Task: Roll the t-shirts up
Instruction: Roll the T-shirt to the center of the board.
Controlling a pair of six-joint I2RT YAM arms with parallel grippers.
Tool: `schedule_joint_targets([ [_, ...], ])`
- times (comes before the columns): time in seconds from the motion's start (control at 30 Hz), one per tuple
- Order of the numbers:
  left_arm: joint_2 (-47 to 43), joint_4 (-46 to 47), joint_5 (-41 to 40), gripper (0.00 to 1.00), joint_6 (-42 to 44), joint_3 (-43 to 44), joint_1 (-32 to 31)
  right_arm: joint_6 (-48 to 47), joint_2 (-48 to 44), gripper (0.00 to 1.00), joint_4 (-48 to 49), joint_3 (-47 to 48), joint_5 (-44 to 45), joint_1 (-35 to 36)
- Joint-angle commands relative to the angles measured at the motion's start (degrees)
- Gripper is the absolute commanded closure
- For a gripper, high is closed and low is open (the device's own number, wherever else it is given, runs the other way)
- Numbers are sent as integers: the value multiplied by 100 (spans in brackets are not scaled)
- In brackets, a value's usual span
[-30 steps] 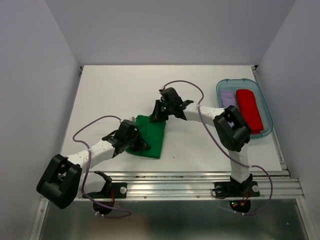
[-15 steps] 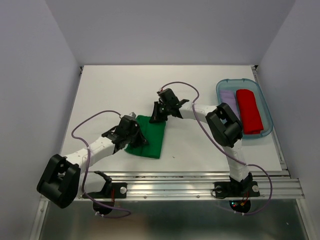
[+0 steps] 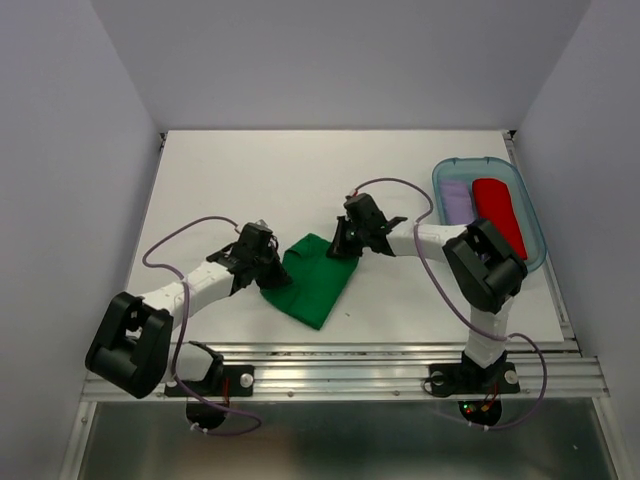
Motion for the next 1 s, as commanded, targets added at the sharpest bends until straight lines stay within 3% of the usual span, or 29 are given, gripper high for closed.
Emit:
schedule_joint_targets([
  [0.0,42,-36,63,100,154,294,11,343,-444,99,-471,-986,972,-84],
  [0.3,534,-10,371,100,392,496,-121,827,-1447,99,-278,-2236,1545,-321],
  [0.97,-494,-642,-772,100,391,347,-113,616,-1447,99,-208,-2140,1431,-383],
])
